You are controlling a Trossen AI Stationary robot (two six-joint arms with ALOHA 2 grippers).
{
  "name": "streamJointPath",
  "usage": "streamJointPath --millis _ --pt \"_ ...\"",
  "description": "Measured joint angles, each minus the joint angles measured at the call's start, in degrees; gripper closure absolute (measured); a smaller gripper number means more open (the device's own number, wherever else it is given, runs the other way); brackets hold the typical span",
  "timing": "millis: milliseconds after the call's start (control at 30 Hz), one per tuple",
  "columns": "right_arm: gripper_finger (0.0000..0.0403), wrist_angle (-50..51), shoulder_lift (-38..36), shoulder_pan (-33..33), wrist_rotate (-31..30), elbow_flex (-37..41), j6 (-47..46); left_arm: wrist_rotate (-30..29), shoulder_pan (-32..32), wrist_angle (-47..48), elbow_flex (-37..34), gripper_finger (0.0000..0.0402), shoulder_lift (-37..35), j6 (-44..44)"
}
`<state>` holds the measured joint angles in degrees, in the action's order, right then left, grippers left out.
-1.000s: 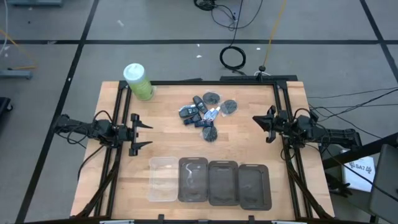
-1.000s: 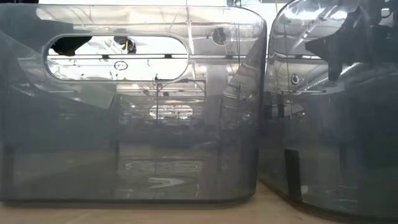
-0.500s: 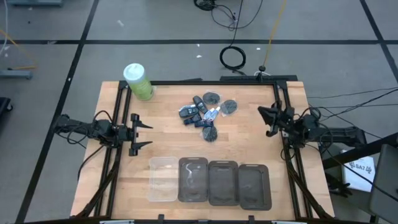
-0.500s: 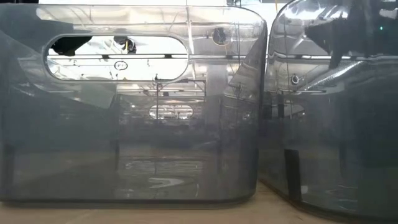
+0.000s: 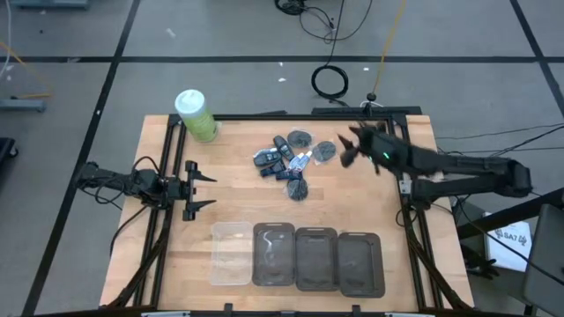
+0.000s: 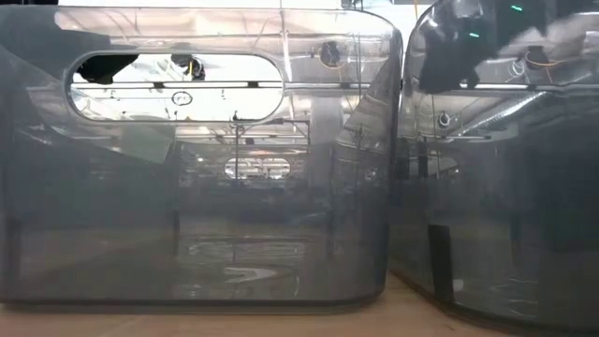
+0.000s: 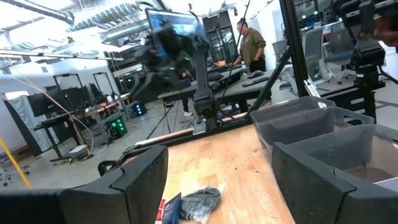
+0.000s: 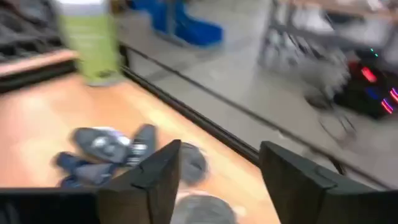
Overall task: Pick & Place Travel size toiletries
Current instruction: Put the top right black hairbrush into the right black bin
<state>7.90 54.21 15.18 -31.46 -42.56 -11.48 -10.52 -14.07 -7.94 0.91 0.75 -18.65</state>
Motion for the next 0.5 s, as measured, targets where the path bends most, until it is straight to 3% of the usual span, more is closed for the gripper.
streamJointPath --millis 100,233,500 --pt "0.0171 7.1 8.8 5.6 6.5 -5.6 -3.0 0.0 0.0 0.0 0.0 0.0119 0.0 0.0" --pt "0.0164 6.6 17.9 10.8 16.4 -8.2 -4.2 0.0 0.0 0.0 0.0 0.0119 0.0 0.0" --pt "0.0166 7.0 30.7 14.4 20.1 -8.1 -8.6 0.0 0.0 0.0 0.0 0.0119 0.0 0.0"
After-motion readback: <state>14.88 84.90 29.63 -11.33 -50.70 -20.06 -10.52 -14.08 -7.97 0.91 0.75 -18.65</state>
